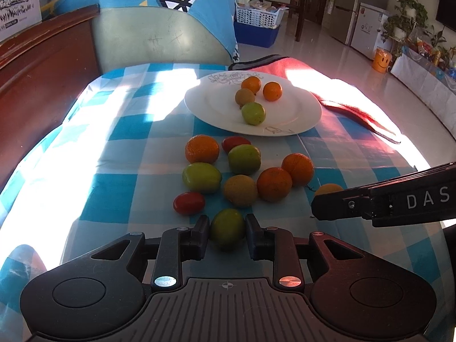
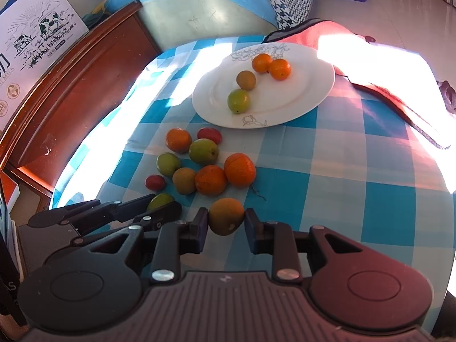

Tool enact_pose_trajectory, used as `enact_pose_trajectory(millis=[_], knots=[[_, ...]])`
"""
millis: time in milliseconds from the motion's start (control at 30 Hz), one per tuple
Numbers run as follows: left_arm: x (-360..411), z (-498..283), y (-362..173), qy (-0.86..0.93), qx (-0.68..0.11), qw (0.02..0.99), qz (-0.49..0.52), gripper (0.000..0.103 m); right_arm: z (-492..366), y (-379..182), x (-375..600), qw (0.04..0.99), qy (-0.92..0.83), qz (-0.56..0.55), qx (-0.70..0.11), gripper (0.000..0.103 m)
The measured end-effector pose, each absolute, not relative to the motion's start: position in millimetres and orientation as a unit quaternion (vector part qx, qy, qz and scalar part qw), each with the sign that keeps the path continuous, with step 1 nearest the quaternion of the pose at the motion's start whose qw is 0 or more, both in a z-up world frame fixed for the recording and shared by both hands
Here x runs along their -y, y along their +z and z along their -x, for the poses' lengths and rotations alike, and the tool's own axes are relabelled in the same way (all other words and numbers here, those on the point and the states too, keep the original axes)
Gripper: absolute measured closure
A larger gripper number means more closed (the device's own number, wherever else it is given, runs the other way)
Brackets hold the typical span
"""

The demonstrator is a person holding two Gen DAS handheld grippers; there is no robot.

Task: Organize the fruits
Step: 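Carry the orange and green fruit onto the white plate and open both tools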

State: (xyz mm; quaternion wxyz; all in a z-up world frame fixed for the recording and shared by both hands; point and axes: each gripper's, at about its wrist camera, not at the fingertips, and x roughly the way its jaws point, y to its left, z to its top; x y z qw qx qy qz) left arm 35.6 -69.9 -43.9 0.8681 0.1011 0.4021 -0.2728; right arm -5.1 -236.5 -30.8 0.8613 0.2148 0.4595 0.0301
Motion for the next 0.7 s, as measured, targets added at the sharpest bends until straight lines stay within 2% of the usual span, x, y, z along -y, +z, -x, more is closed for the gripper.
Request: enact_pose_trajectory(millis=[367,700], knots=[[68.3,-36.8,-12.5,-0.282,-0.363,0.884,-0.084,0.078,-3.7,-8.2,248.6,0.871,0.065,-0.221,-0.434,0.075],[75.1,-70.1,10.8,-0.292,-0.348,0.889,-0.055,0.078,-31.5,6.6,266.9,0.889,0.065,-0.199,-0.406,0.075]])
